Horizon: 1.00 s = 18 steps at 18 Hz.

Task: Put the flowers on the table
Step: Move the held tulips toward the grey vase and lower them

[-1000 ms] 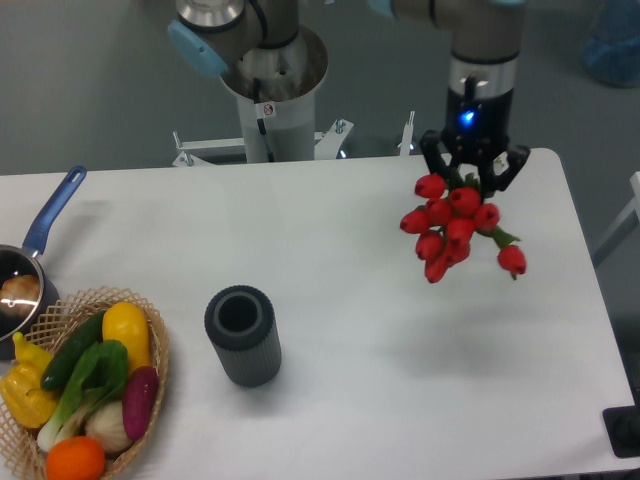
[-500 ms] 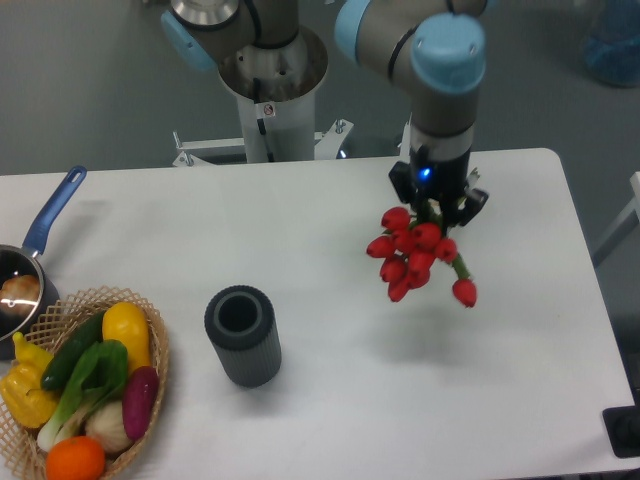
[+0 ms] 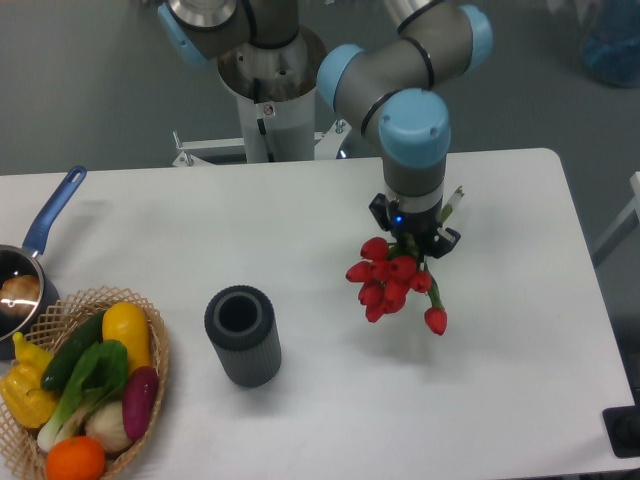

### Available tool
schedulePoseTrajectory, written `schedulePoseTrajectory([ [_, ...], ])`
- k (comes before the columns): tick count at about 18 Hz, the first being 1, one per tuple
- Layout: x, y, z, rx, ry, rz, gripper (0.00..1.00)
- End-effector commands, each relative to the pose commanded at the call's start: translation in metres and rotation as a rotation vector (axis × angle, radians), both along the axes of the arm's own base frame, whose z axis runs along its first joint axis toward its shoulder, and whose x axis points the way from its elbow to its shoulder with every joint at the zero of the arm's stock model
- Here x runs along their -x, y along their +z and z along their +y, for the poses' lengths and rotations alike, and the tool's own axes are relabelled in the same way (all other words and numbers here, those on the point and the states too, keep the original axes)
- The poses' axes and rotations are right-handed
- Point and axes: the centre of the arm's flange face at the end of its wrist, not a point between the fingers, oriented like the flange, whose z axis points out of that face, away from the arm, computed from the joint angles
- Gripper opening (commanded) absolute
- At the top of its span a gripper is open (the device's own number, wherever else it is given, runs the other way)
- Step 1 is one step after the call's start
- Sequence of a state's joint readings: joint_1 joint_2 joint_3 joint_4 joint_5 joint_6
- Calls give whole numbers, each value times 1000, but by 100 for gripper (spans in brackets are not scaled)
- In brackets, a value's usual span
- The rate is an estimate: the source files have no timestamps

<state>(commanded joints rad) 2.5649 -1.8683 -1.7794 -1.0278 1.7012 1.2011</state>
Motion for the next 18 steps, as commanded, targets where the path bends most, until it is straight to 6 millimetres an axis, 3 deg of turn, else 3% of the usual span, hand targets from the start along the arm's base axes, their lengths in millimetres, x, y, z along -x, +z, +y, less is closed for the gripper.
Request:
schedulePoseTrajectory([
  [12, -4, -48, 16, 37, -12, -64, 45],
  [18, -4, -52, 17, 40, -14, -71, 45],
])
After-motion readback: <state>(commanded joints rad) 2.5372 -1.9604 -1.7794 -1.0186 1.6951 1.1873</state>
